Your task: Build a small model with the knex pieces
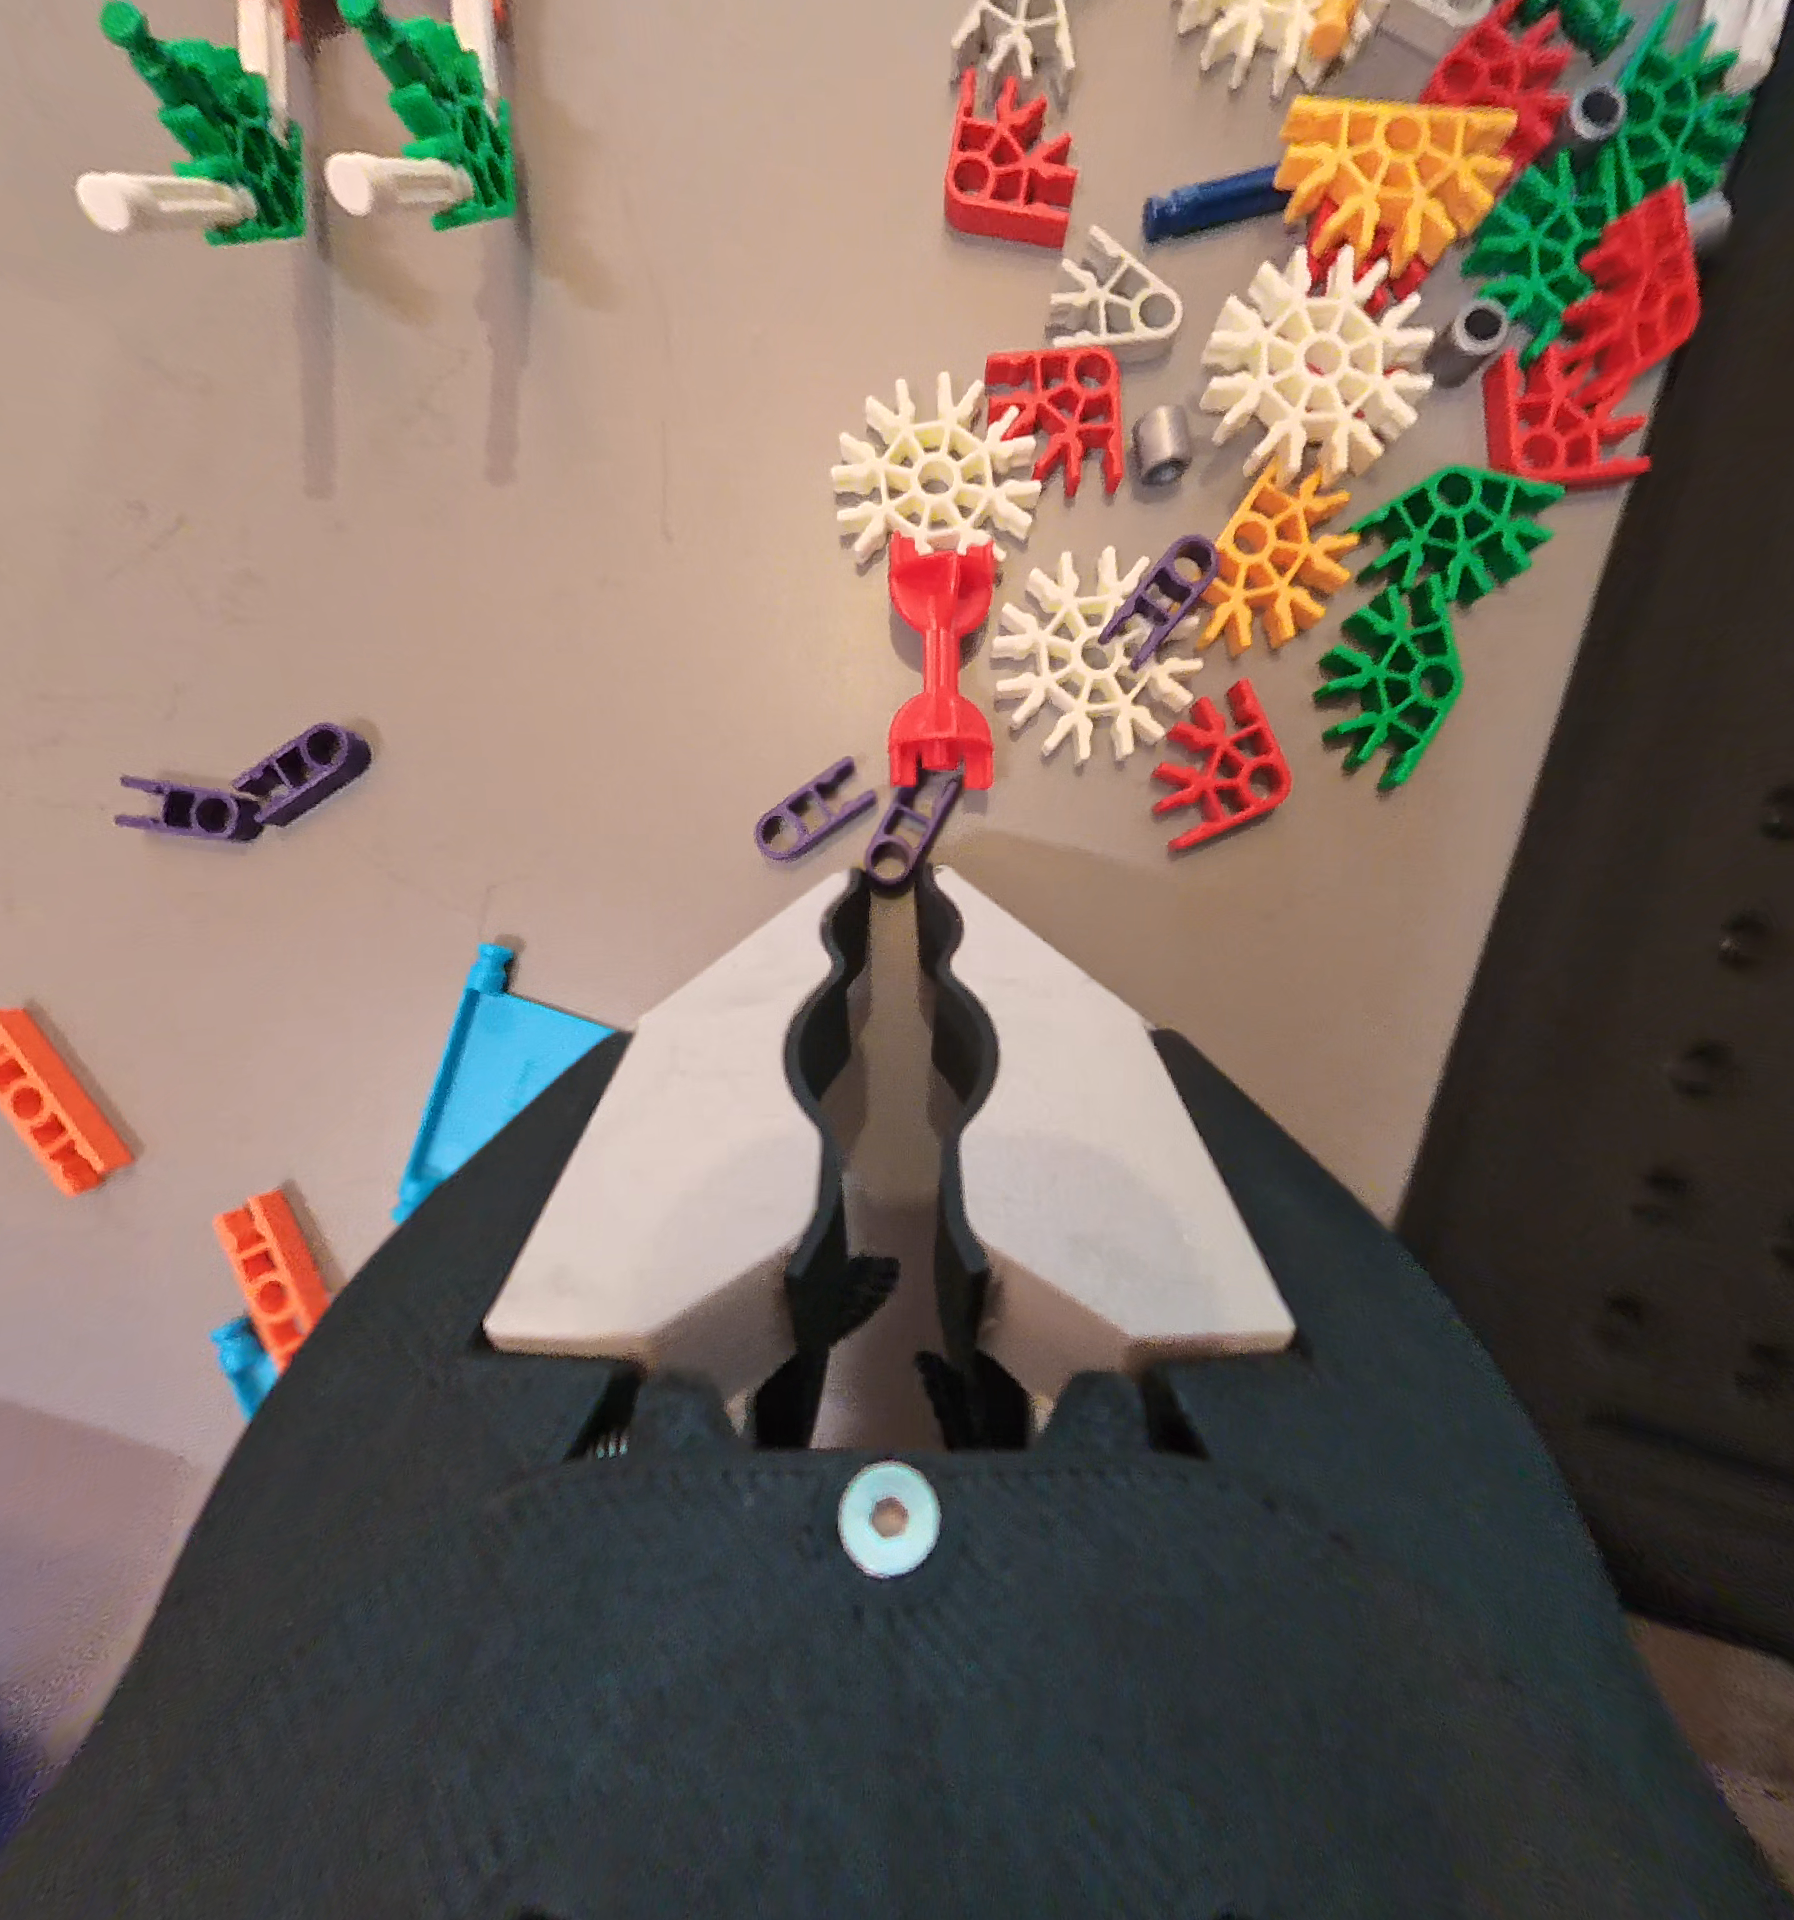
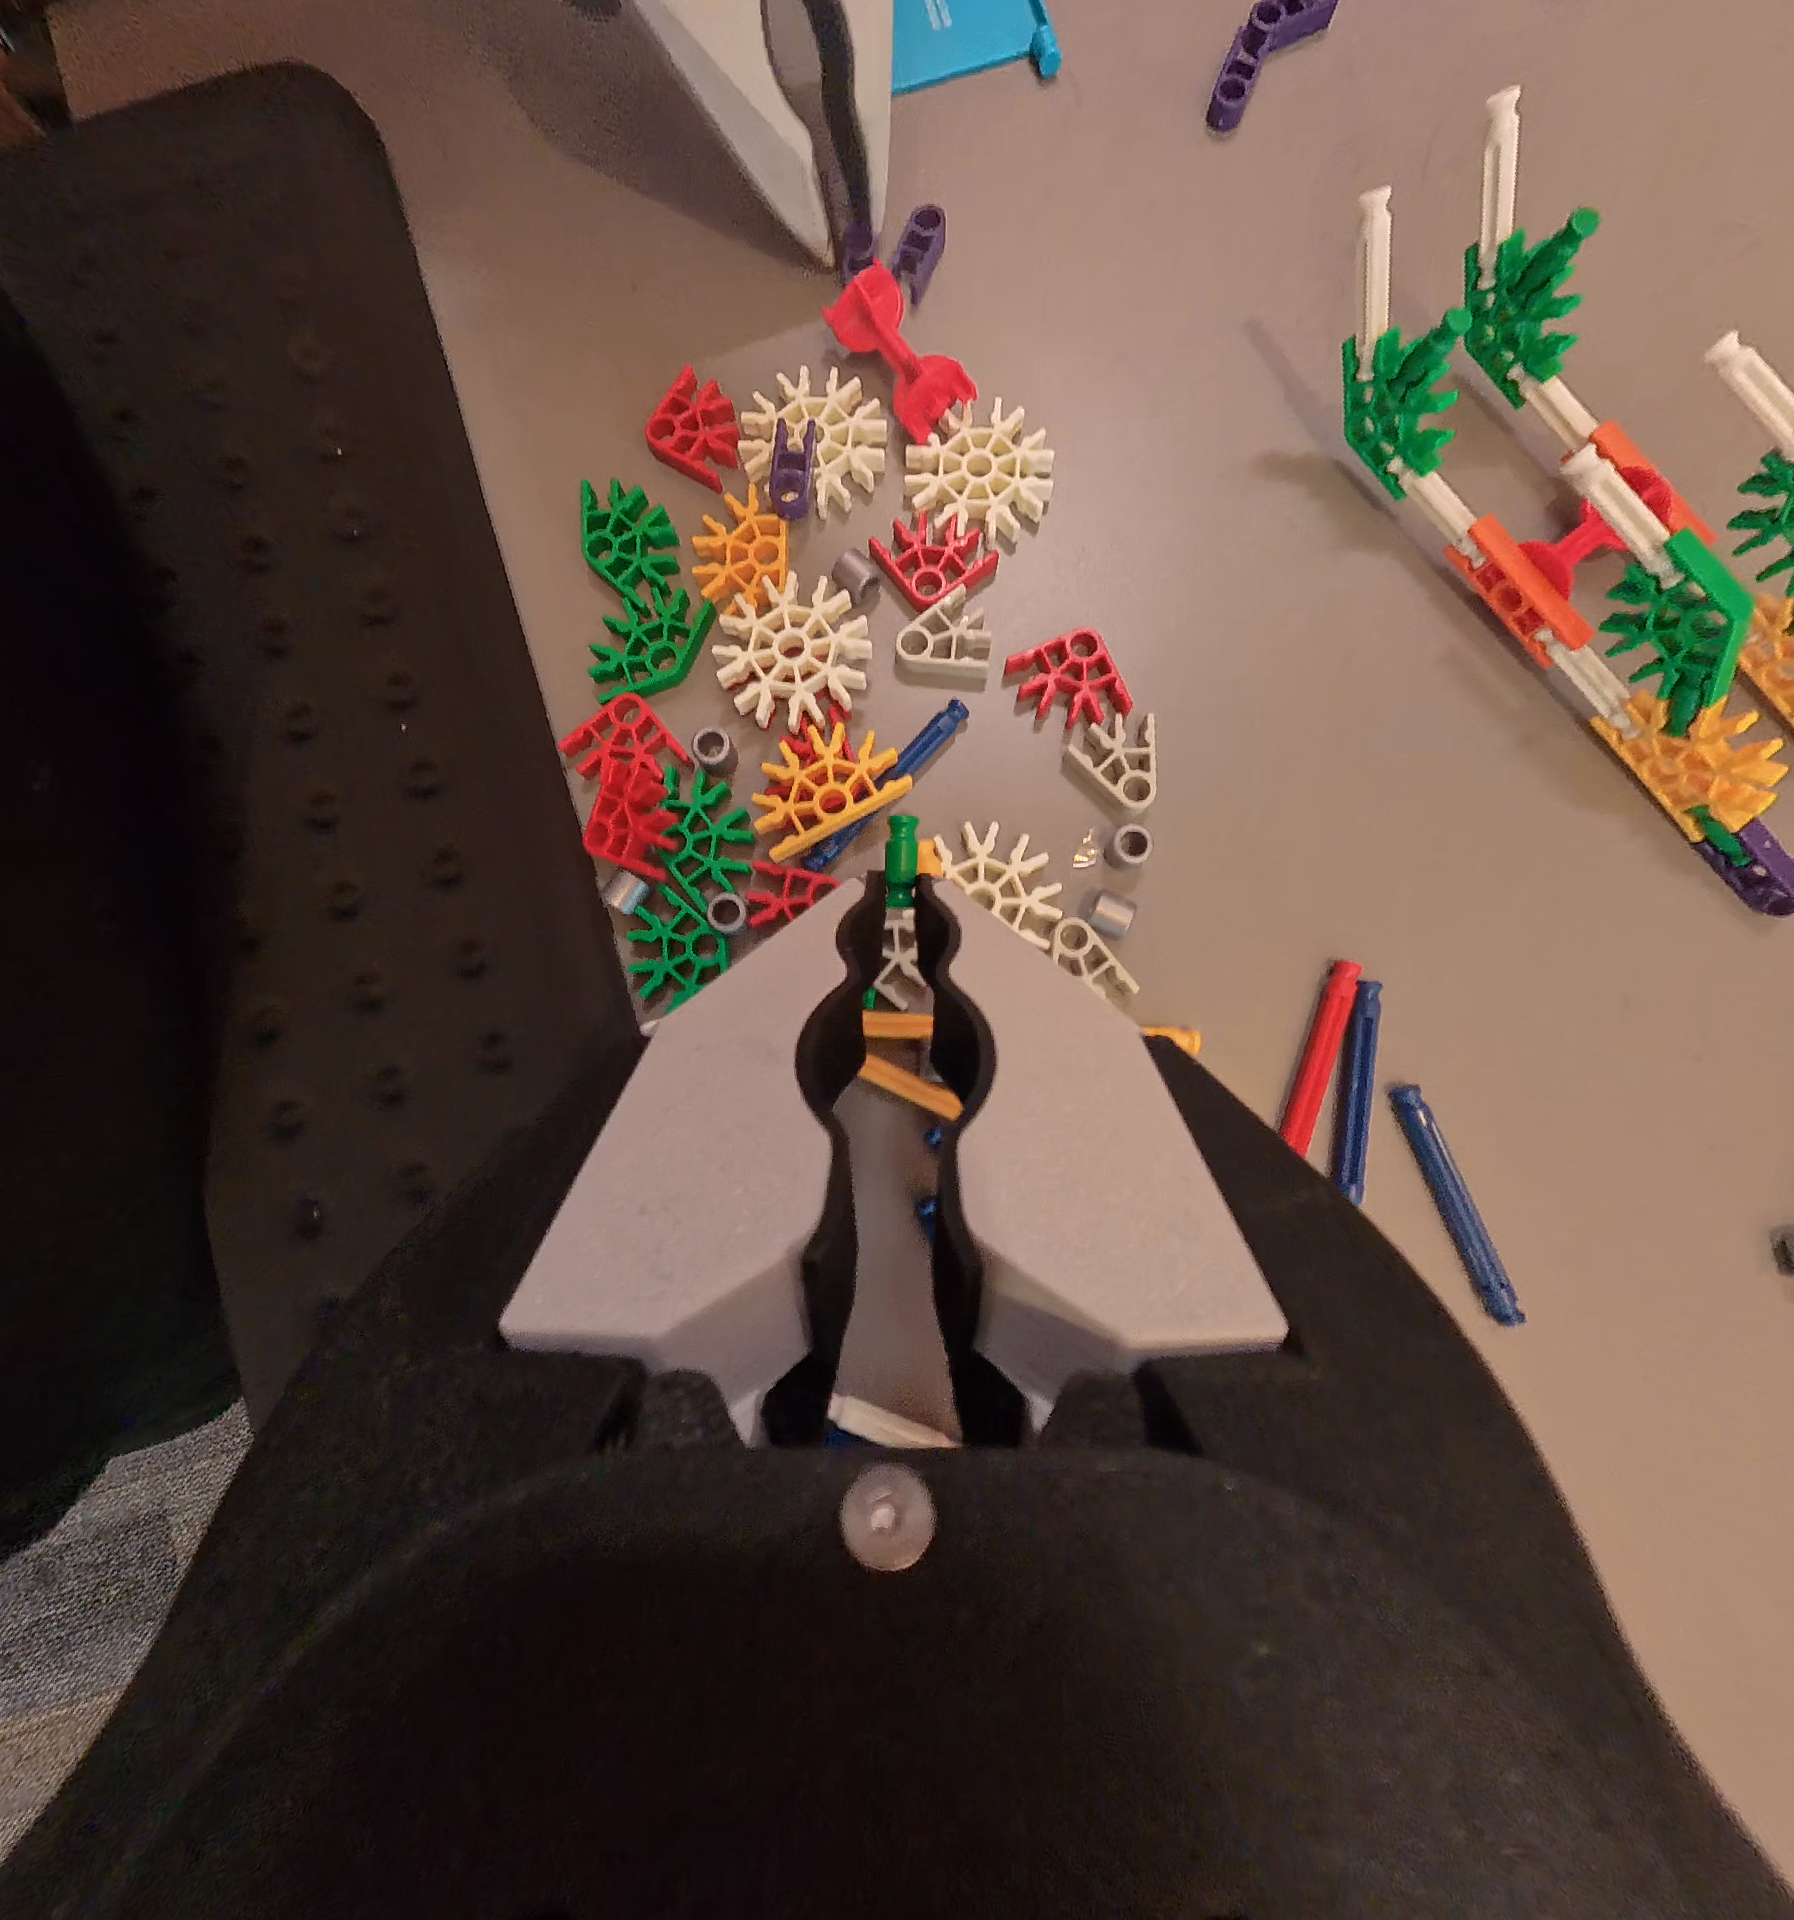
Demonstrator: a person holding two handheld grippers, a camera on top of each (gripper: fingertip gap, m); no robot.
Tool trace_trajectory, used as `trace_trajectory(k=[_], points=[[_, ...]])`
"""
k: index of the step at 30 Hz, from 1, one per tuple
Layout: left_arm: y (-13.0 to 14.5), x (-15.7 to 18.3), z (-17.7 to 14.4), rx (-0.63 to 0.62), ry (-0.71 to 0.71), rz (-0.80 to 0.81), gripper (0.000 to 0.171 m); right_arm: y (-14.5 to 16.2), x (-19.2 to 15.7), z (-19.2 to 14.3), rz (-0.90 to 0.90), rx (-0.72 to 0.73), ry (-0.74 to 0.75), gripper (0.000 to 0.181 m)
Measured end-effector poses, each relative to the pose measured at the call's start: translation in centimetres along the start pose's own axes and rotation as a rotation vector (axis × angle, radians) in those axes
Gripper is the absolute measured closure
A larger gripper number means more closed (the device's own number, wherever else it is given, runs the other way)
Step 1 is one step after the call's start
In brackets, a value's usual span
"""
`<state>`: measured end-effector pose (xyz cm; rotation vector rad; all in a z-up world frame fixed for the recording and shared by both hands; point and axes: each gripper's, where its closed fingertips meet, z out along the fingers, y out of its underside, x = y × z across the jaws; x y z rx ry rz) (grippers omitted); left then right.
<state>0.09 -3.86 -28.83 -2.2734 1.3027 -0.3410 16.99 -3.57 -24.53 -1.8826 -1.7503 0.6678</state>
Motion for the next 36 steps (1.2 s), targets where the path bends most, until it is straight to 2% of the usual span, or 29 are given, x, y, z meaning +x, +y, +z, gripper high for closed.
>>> trace_trajectory(k=[3, 7, 8, 10, 14, 17, 20, 26, 32, 36], points=[[0.2, 0.8, -0.2, 0.000, -0.035, -0.060, 0.165, -1.3, -0.1, 0.5, -0.011, 0.026, -0.012, 0.178], [-0.3, 1.2, -0.1, 0.035, -0.041, -0.076, 0.153, -3.3, -0.1, 1.3, -0.044, 0.054, -0.033, 0.178], [-0.3, 1.0, 0.1, 0.028, -0.052, -0.063, 0.153, -3.7, -0.1, 1.5, -0.053, 0.058, -0.038, 0.178], [-0.7, 1.0, 0.4, 0.044, -0.038, -0.053, 0.164, -4.2, -0.1, 1.9, -0.069, 0.060, -0.048, 0.178], [-0.7, 1.1, 0.1, 0.052, -0.048, -0.032, 0.165, -5.1, 0.2, 2.1, -0.089, 0.062, -0.053, 0.178], [-0.7, -0.1, -1.4, 0.066, -0.065, -0.059, 0.165, -6.3, 0.9, 2.1, -0.095, 0.078, -0.047, 0.178], [-2.4, -2.5, -2.3, 0.105, -0.090, -0.036, 0.165, -7.9, 1.9, 2.7, -0.100, 0.093, -0.041, 0.178], [-3.8, -5.4, 0.4, 0.058, -0.072, 0.056, 0.165, -9.9, 3.9, 5.0, -0.131, 0.081, -0.043, 0.178], [-3.4, -5.4, 2.3, 0.037, -0.007, 0.052, 0.164, -10.1, 5.4, 6.9, -0.144, 0.047, -0.056, 0.178], [-3.4, -5.5, 2.3, 0.064, 0.004, 0.031, 0.164, -10.0, 5.7, 7.8, -0.158, 0.027, -0.067, 0.178]])
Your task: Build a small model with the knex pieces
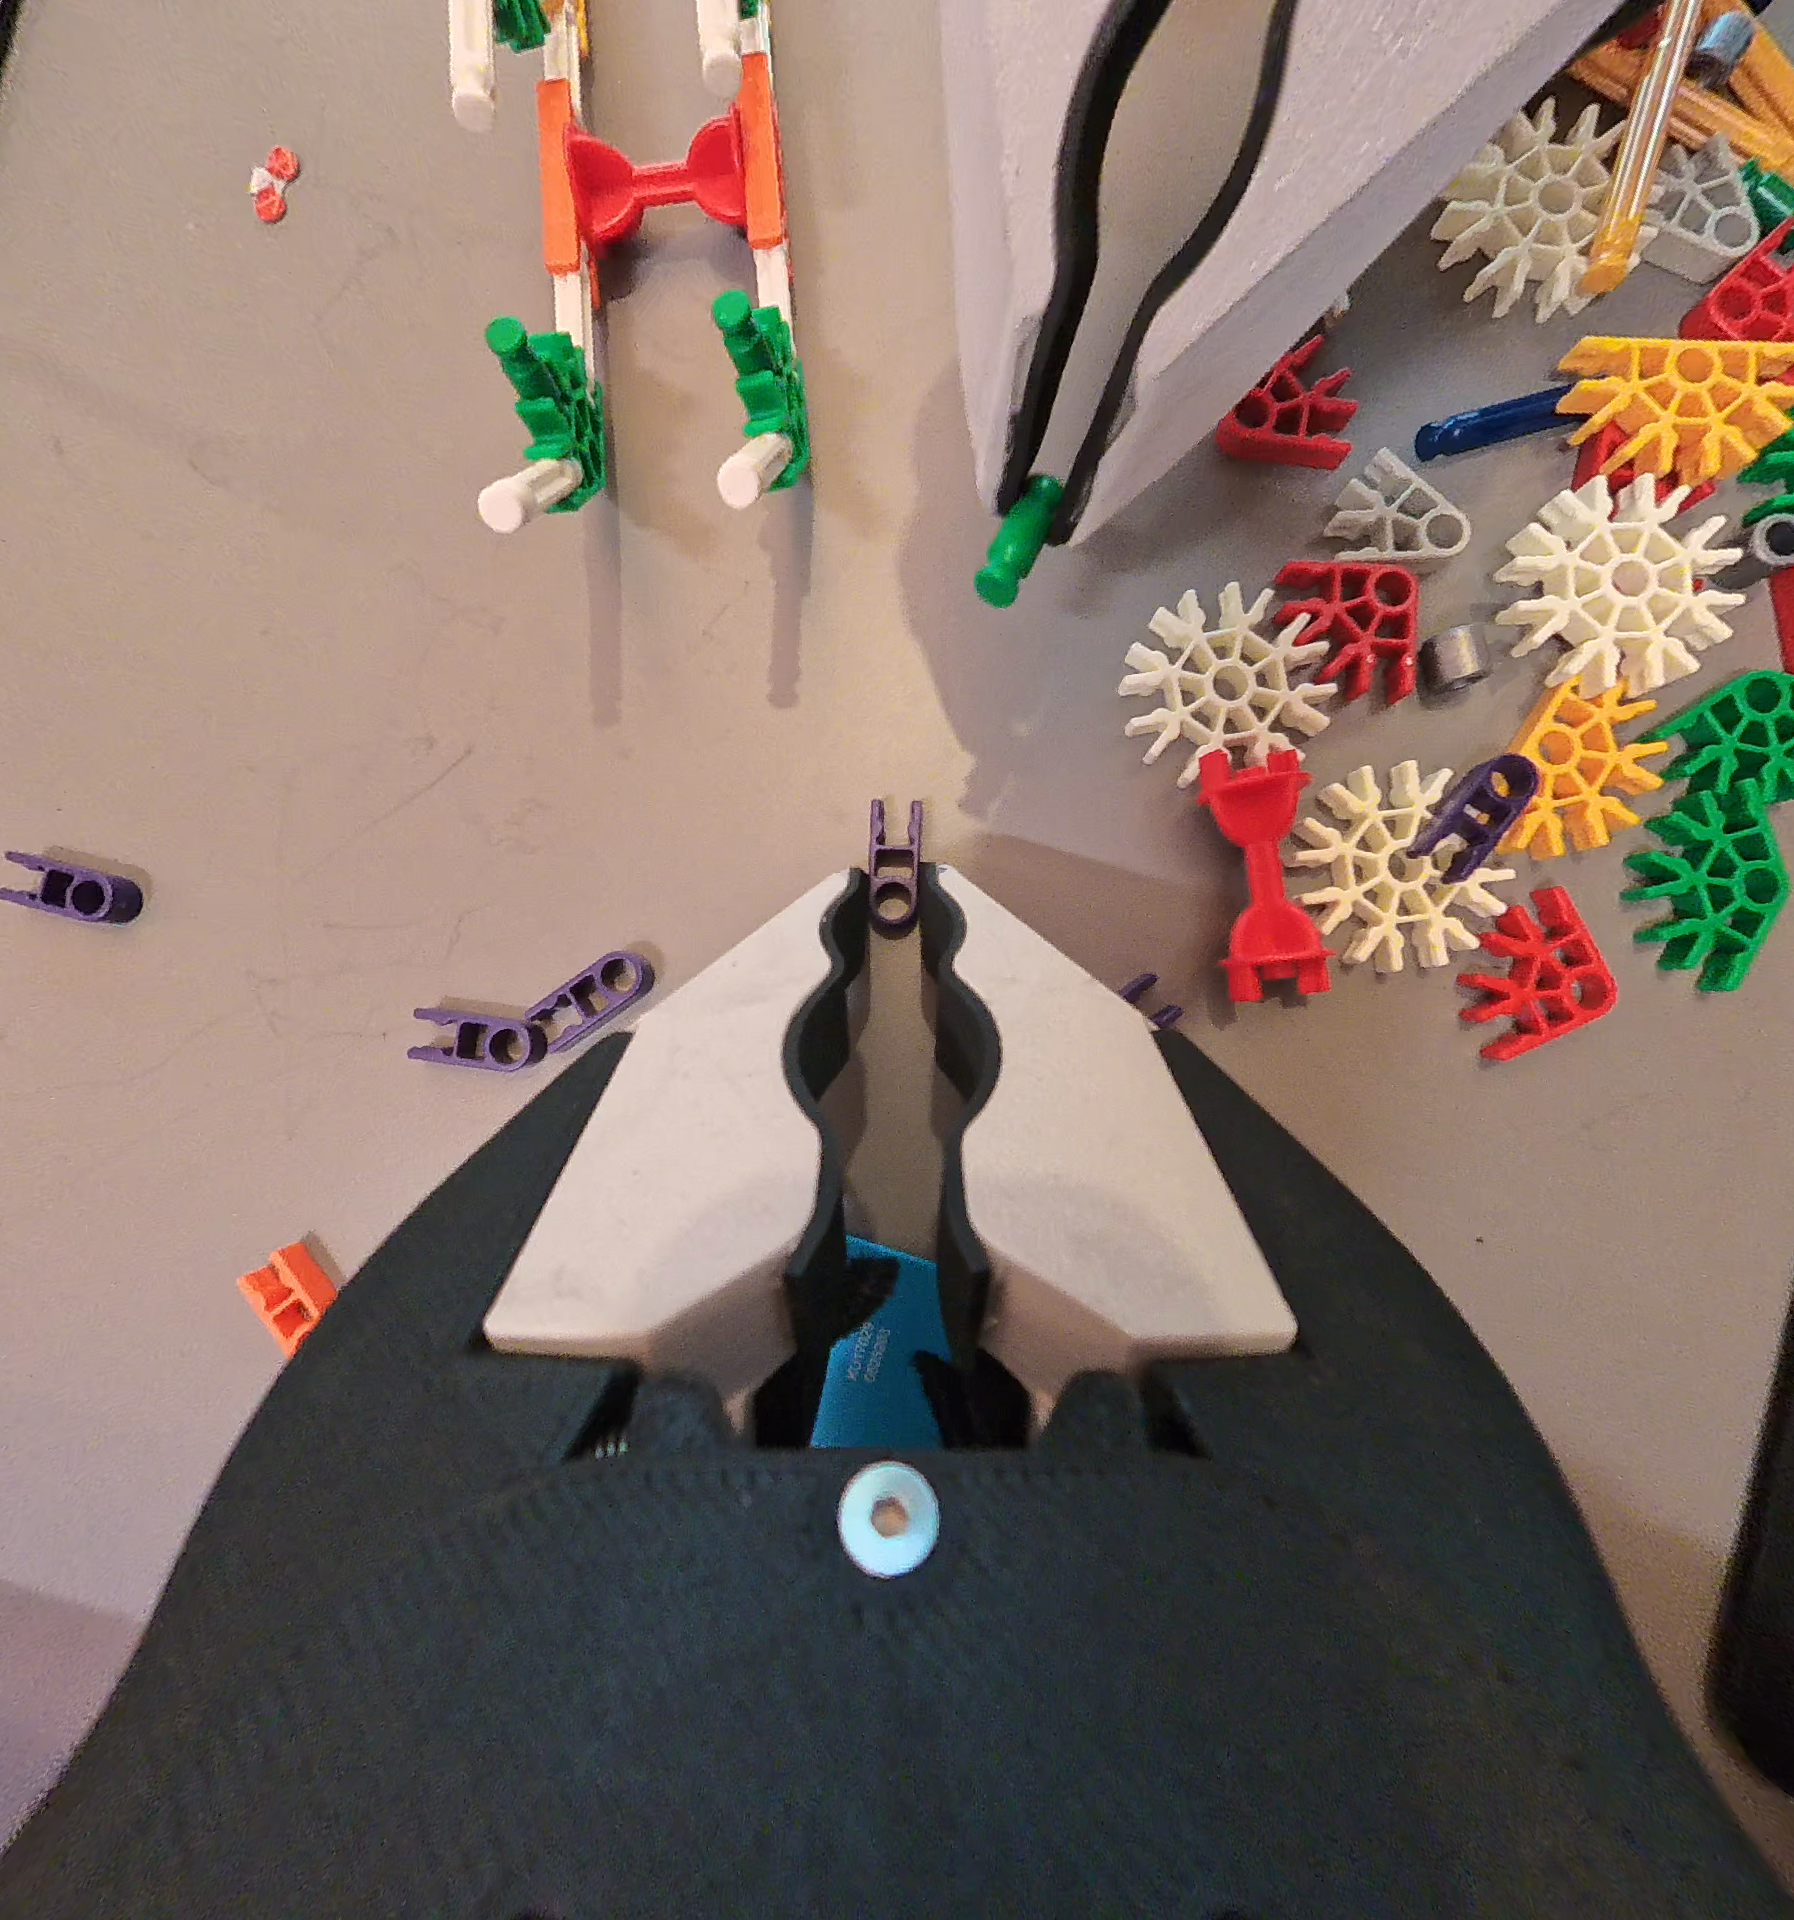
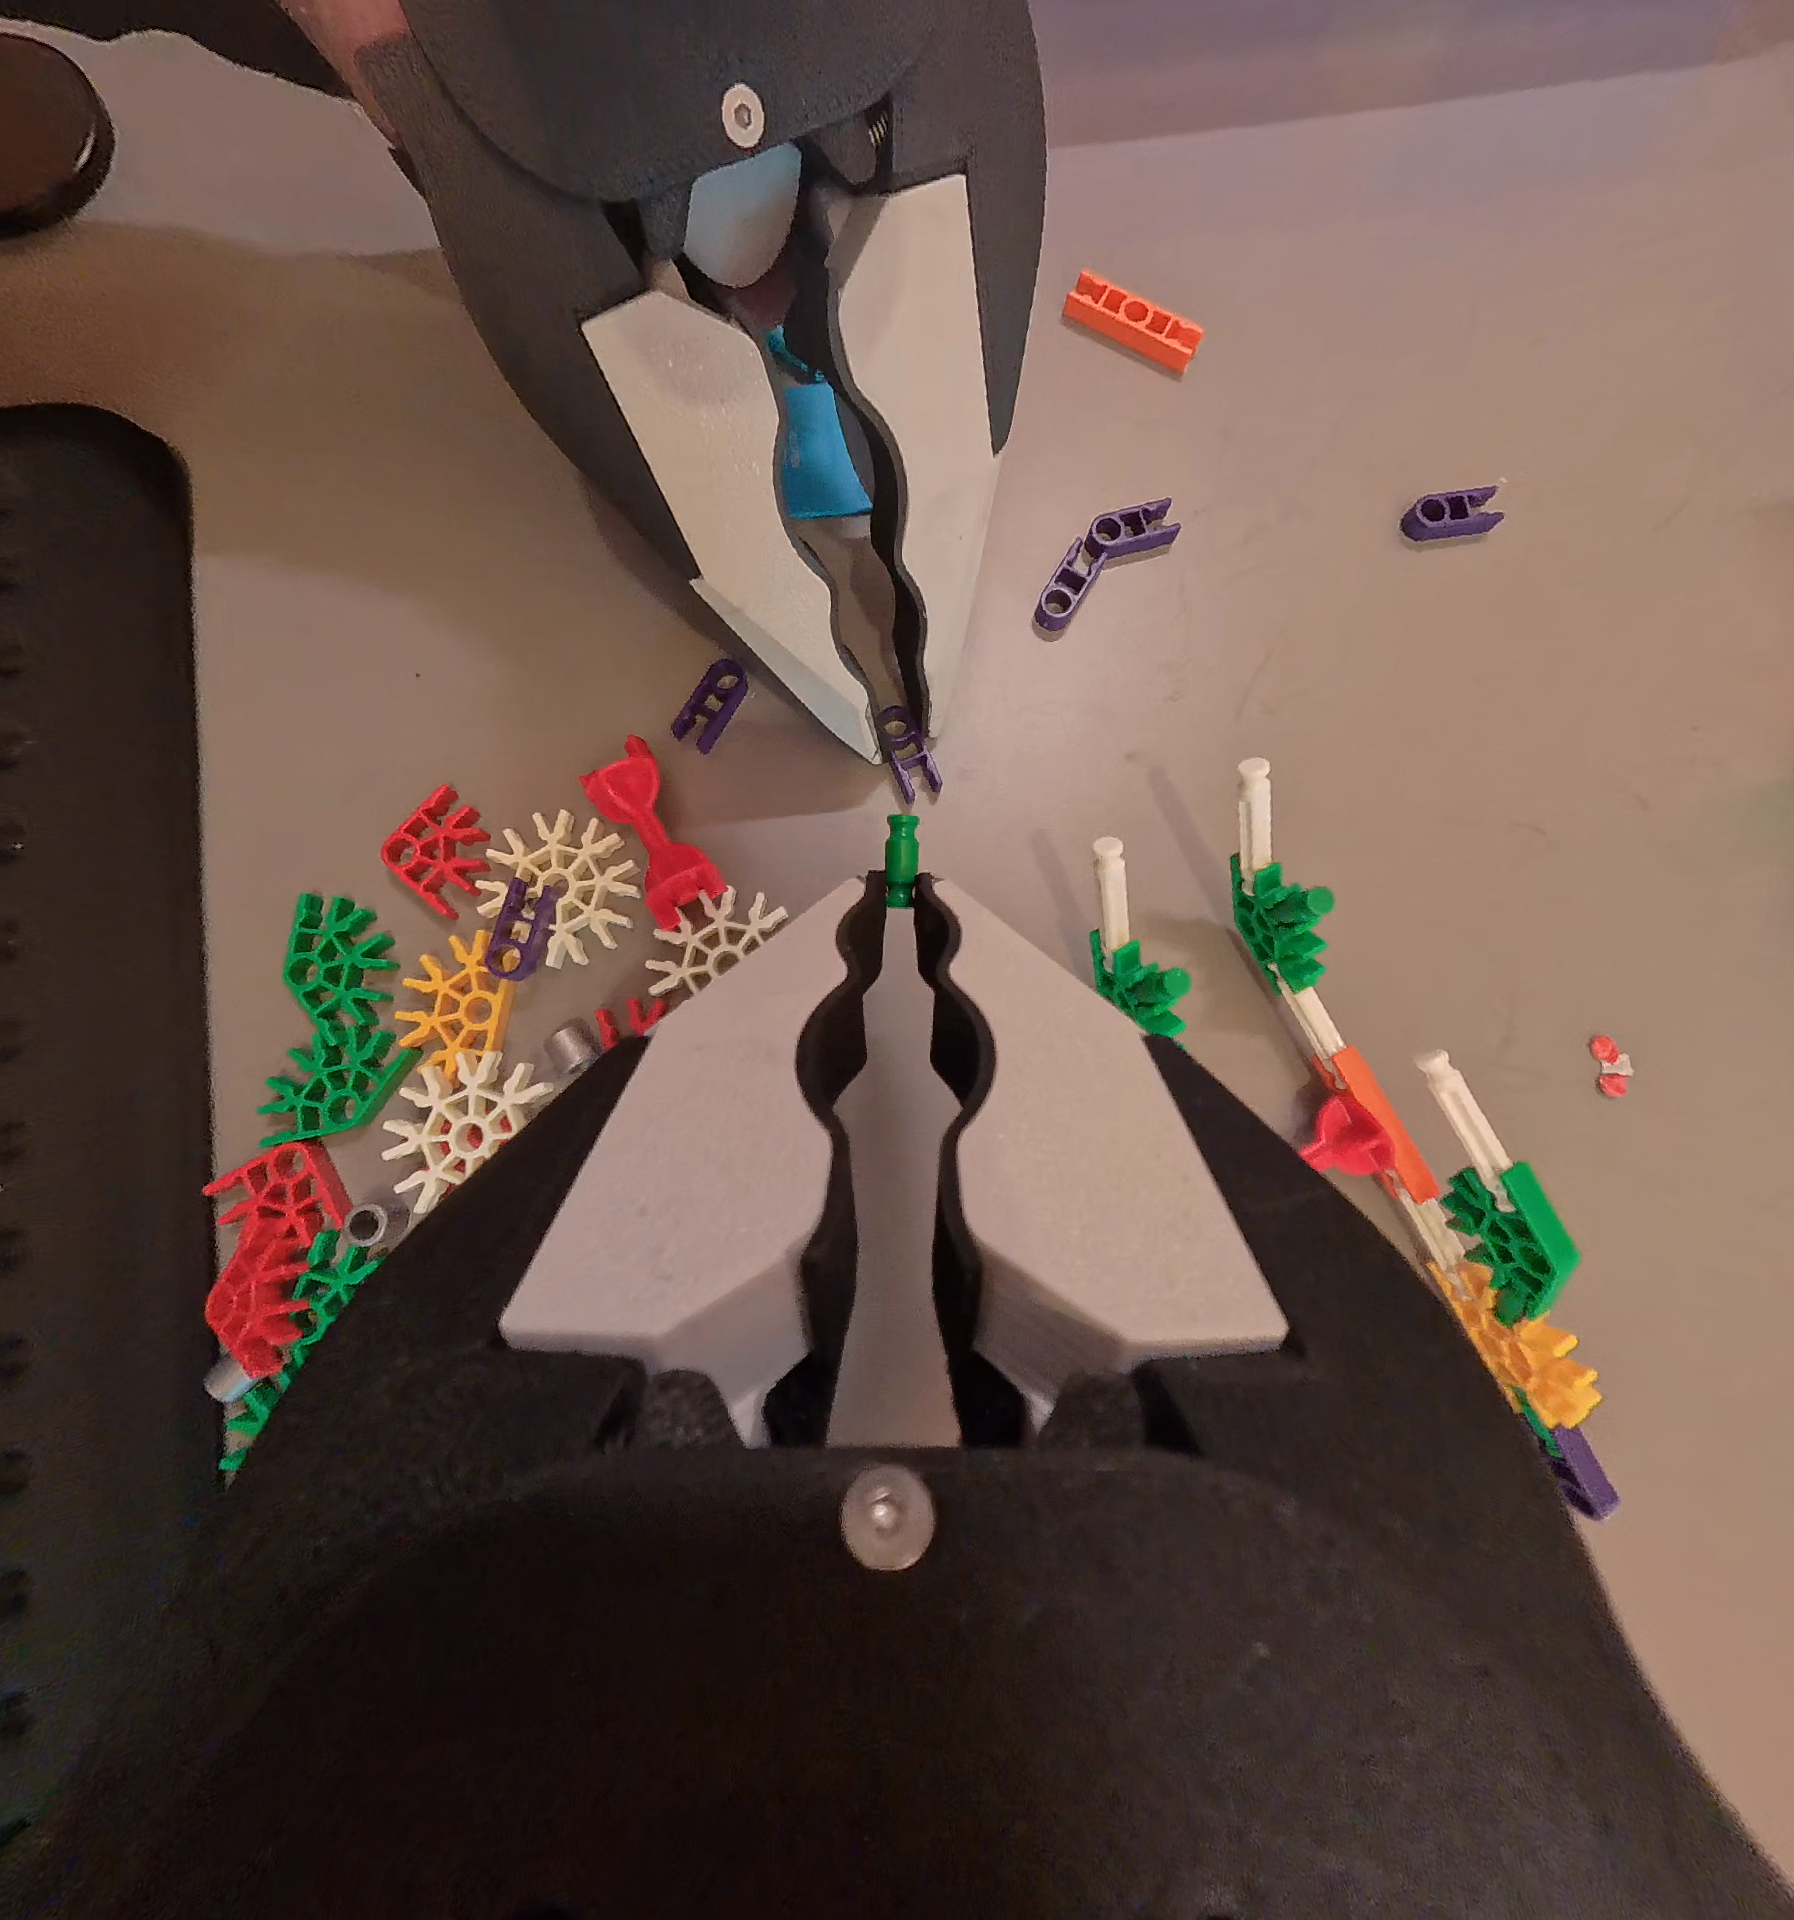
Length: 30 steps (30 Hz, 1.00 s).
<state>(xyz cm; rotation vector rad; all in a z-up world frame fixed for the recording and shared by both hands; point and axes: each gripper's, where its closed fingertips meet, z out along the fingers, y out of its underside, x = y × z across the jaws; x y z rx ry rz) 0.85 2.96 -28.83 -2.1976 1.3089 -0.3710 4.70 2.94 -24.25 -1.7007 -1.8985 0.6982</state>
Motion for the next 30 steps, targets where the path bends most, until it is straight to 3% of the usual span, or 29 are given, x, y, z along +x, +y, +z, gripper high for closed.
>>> trace_trajectory(k=[13, 30], points=[[0.2, -0.5, -1.4, 0.090, -0.008, -0.099, 0.151, 0.1, 0.6, 1.8, -0.010, -0.042, -0.043, 0.178], [1.5, -0.6, -1.4, 0.088, -0.018, -0.106, 0.158, -0.1, 0.5, 3.0, -0.080, -0.075, -0.076, 0.178]])
